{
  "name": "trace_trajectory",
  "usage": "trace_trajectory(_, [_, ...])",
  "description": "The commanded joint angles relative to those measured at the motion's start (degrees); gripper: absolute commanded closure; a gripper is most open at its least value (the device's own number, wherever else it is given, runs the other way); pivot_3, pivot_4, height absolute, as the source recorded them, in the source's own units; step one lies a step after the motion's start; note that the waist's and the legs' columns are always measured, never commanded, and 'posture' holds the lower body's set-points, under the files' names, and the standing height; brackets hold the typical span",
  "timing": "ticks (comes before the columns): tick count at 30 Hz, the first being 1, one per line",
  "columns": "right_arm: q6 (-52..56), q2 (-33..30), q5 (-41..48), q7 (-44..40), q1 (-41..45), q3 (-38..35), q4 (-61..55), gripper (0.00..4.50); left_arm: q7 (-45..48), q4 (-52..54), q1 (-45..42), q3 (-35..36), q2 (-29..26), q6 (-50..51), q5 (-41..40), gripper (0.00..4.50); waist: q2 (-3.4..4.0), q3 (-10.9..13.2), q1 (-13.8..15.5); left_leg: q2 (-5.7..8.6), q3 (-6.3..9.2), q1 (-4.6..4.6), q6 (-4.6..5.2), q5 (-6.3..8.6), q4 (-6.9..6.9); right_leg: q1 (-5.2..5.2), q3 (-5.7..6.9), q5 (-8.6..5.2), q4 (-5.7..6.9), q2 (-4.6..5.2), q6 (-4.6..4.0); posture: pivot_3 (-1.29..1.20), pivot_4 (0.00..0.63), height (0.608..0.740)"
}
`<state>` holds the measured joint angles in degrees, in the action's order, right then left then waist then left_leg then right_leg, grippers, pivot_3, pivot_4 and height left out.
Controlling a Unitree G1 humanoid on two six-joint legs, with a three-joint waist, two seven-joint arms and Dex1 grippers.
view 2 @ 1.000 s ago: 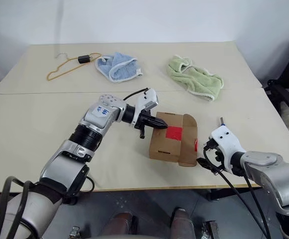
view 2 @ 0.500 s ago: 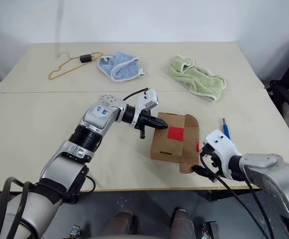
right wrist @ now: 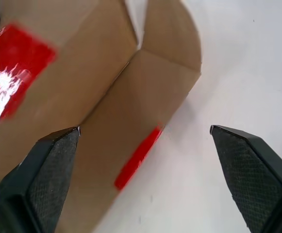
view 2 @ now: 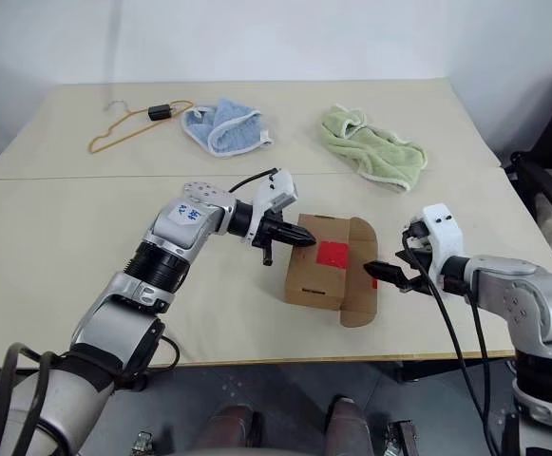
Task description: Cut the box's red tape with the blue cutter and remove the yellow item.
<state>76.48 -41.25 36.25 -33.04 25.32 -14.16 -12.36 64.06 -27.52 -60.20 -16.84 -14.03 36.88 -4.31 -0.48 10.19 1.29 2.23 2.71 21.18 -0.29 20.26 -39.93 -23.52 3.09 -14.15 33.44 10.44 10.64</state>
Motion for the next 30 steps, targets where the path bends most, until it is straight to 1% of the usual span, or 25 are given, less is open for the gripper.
trace_trajectory(1, [1.99, 1.50, 3.41, -2.40, 2.70, -2.06, 5.25, 0.01, 0.59, 0.01, 1.77, -2.20, -0.93, 1.54, 0.75, 4.50, 0.01, 0.00, -0.01, 0.01, -0.01, 0.00, 0.00, 0.00, -0.01, 0.00, 0.00, 0.00, 0.00, 0.00, 0.00, 0.00, 0.150, 0.740])
trace_trajectory(6, [4.97, 2.57, 5.72, -4.43, 4.23, -1.25, 11.33, 0.01, 0.83, 1.33, 2.36, -2.41, -1.46, 2.10, 0.68, 4.50, 0.01, -0.01, -0.13, 0.01, 0.00, -0.01, 0.00, 0.00, -0.01, 0.01, 0.00, 0.00, 0.00, 0.00, 0.00, 0.00, 0.150, 0.740])
trace_trajectory(10, [7.57, 4.83, 8.29, -6.63, 6.37, -1.14, 16.13, 0.01, 0.96, 2.53, 2.93, -2.61, -1.95, 2.73, 0.57, 4.50, 0.01, -0.01, -0.47, -0.01, -0.01, -0.02, -0.01, 0.00, 0.00, 0.01, 0.00, 0.00, 0.00, -0.01, 0.00, 0.00, 0.150, 0.740])
trace_trajectory(14, [9.72, 7.27, 10.26, -7.53, 7.68, -1.26, 17.07, 0.01, 0.91, 3.42, 3.46, -2.83, -2.21, 3.12, 0.50, 4.50, 0.02, -0.02, -0.98, -0.02, -0.01, -0.04, -0.03, 0.00, 0.00, 0.01, 0.00, 0.00, 0.01, -0.01, 0.00, 0.00, 0.150, 0.740])
trace_trajectory(18, [9.11, 8.65, 9.55, -7.50, 7.95, 0.18, 17.59, 0.01, 0.85, 3.72, 3.47, -2.97, -2.09, 3.32, 0.46, 4.50, 0.04, -0.02, -1.37, -0.02, 0.00, -0.06, -0.04, 0.00, -0.01, 0.02, -0.01, 0.00, 0.03, -0.01, 0.00, 0.00, 0.150, 0.740])
trace_trajectory(25, [8.80, 8.01, 8.63, -6.77, 7.76, -0.28, 17.94, 0.01, 0.60, 2.00, 2.66, -2.90, -1.67, 2.19, 0.83, 4.50, 0.06, -0.04, -1.52, -0.04, -0.02, -0.12, -0.09, -0.03, -0.01, 0.02, -0.05, 0.00, 0.10, -0.02, 0.00, 0.00, 0.150, 0.740])
trace_trajectory(28, [8.67, 7.88, 8.83, -5.82, 7.35, -2.41, 16.74, 0.57, 0.40, 1.05, 2.39, -2.69, -1.54, 1.50, 0.96, 4.50, 0.06, -0.04, -1.42, -0.03, -0.02, -0.12, -0.09, -0.03, -0.02, 0.02, -0.06, 0.00, 0.10, -0.02, 0.00, 0.00, 0.150, 0.740])
trace_trajectory(29, [8.16, 8.04, 8.73, -5.41, 7.17, -2.89, 16.25, 0.86, 0.28, 0.61, 2.23, -2.61, -1.40, 1.23, 1.01, 4.50, 0.06, -0.04, -1.34, -0.03, -0.02, -0.11, -0.09, -0.03, -0.02, 0.02, -0.05, 0.00, 0.10, -0.02, 0.00, 0.00, 0.150, 0.740])
trace_trajectory(30, [7.92, 8.23, 8.67, -4.94, 6.88, -3.19, 15.63, 1.24, 0.21, 0.24, 2.10, -2.53, -1.25, 1.00, 1.04, 4.50, 0.06, -0.04, -1.32, -0.03, -0.02, -0.11, -0.09, -0.03, -0.02, 0.02, -0.05, 0.00, 0.10, -0.02, 0.00, 0.00, 0.150, 0.740])
